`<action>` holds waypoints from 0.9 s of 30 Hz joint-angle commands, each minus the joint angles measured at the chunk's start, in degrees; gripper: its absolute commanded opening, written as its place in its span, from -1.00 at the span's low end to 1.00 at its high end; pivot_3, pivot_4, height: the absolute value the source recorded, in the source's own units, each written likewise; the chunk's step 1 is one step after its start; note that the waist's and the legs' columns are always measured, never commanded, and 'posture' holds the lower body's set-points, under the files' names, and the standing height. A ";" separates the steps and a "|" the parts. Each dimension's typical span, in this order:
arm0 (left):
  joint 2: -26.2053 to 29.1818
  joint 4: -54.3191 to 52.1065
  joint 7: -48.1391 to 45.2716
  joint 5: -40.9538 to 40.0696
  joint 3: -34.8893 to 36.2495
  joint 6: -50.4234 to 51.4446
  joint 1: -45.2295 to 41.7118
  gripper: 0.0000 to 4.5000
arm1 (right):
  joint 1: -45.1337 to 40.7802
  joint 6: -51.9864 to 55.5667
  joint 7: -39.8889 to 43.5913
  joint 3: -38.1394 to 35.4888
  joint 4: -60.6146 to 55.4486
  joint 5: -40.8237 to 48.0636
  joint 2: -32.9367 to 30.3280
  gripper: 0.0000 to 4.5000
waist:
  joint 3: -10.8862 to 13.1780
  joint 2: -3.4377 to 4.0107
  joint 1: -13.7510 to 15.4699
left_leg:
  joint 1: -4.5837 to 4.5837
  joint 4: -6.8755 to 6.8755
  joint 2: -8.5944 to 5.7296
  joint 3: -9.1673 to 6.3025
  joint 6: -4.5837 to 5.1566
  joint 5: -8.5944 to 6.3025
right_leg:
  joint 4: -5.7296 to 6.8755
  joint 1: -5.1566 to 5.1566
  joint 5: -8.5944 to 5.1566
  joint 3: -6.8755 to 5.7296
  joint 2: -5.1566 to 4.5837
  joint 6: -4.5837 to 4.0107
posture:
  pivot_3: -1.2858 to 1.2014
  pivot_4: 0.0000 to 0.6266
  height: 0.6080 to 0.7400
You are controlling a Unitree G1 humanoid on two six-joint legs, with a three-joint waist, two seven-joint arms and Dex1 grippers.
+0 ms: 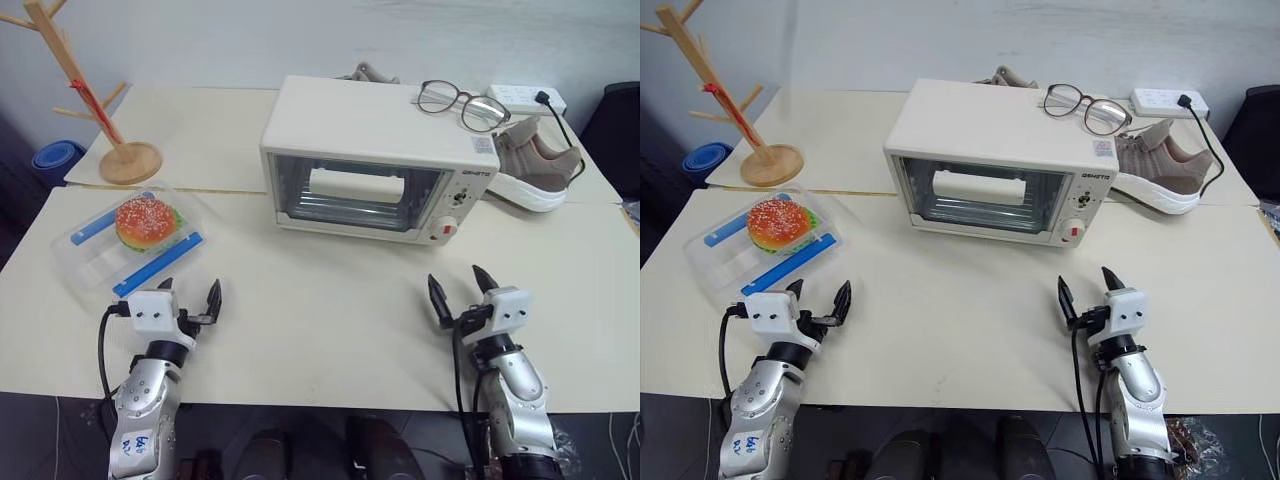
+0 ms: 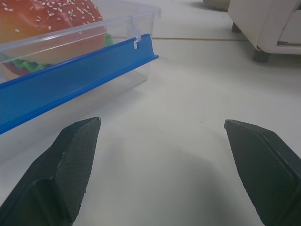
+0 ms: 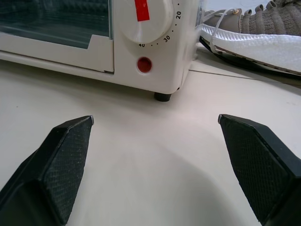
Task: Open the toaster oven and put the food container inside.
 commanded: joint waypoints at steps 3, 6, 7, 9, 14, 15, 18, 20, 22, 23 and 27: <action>4.91 -6.40 -11.66 -9.49 0.94 -0.72 0.89 1.00 | 0.75 0.98 10.85 1.07 -6.92 7.28 -5.13 0.98 | 0.01 0.01 0.01 | -0.02 0.01 0.00 0.01 0.00 0.00 | 0.00 0.00 0.00 0.00 0.00 0.00 | 0.03 -0.52 1.00; 12.55 -9.19 -23.47 -18.67 2.82 2.66 2.72 1.00 | 1.64 3.62 18.34 2.02 -12.79 10.98 -11.28 0.98 | 0.00 0.04 -0.11 | -0.01 -0.02 0.02 0.00 0.01 0.00 | -0.02 0.00 0.00 0.01 0.00 -0.01 | 0.03 -0.52 1.00; 15.00 -9.50 -25.93 -20.72 3.62 4.02 2.87 1.00 | 1.60 5.37 20.52 2.21 -14.70 12.86 -13.14 0.98 | 0.01 0.06 -0.12 | -0.01 0.00 0.03 0.00 0.00 0.00 | 0.00 -0.01 -0.01 0.01 0.00 -0.02 | 0.03 -0.52 1.00; 20.31 -9.39 -30.26 -24.78 6.17 6.65 2.37 1.00 | 0.01 10.38 24.24 2.81 -17.94 17.50 -16.18 0.98 | 0.03 0.09 -0.13 | 0.01 0.00 0.04 -0.03 0.01 0.00 | 0.02 0.00 -0.03 0.00 0.00 -0.05 | 0.03 -0.52 1.00; 30.41 -9.09 -39.42 -34.04 8.30 15.43 0.10 1.00 | -8.57 21.25 25.73 5.30 -18.11 20.30 -19.35 0.98 | 0.05 0.12 -0.15 | 0.05 0.04 0.08 -0.10 0.01 0.02 | 0.05 0.04 -0.05 -0.03 -0.01 -0.16 | 0.03 -0.52 1.00; 31.41 -8.95 -40.14 -34.57 7.92 16.28 -0.84 1.00 | -10.54 23.05 24.97 5.77 -17.59 20.30 -19.00 0.98 | 0.06 0.13 -0.09 | 0.03 0.01 0.08 -0.13 0.01 0.02 | 0.01 0.03 -0.05 -0.04 -0.03 -0.16 | 0.03 -0.52 1.00; 31.74 -8.61 -40.52 -35.29 6.77 17.36 -4.45 1.00 | -14.79 26.24 23.03 6.67 -16.36 18.99 -17.87 0.98 | 0.07 0.14 0.14 | -0.06 -0.01 0.06 -0.15 -0.01 0.02 | -0.03 -0.06 -0.06 -0.06 -0.05 -0.17 | 0.03 -0.52 1.00; 31.36 -8.78 -40.69 -34.78 6.02 17.44 -5.66 1.00 | -16.64 26.62 22.17 6.60 -15.41 18.47 -16.78 0.98 | 0.07 0.15 0.19 | -0.12 -0.02 0.06 -0.20 -0.03 0.02 | -0.08 -0.08 -0.06 -0.12 -0.05 -0.17 | 0.03 -0.52 1.00; 30.62 -9.22 -40.41 -34.70 5.18 17.68 -6.56 1.00 | -18.60 26.45 21.34 6.45 -14.04 17.53 -15.76 0.98 | 0.07 0.15 0.10 | -0.15 -0.03 0.05 -0.18 -0.05 0.01 | -0.13 -0.09 -0.05 -0.11 -0.05 -0.16 | 0.03 -0.52 1.00; 29.90 -9.43 -39.74 -34.40 4.93 17.32 -6.94 1.00 | -19.34 26.48 21.52 6.57 -13.52 17.38 -15.39 0.98 | 0.07 0.15 0.09 | -0.16 -0.03 0.04 -0.17 -0.05 0.01 | -0.14 -0.10 -0.05 -0.10 -0.05 -0.16 | 0.03 -0.52 1.00; 27.80 -10.42 -38.30 -34.34 4.26 17.60 -7.29 1.00 | -21.38 24.26 23.69 7.51 -11.99 16.68 -13.81 0.98 | 0.07 0.15 -0.12 | -0.19 -0.02 0.04 -0.14 -0.05 0.01 | -0.13 -0.13 -0.04 -0.10 -0.04 -0.14 | 0.03 -0.52 1.00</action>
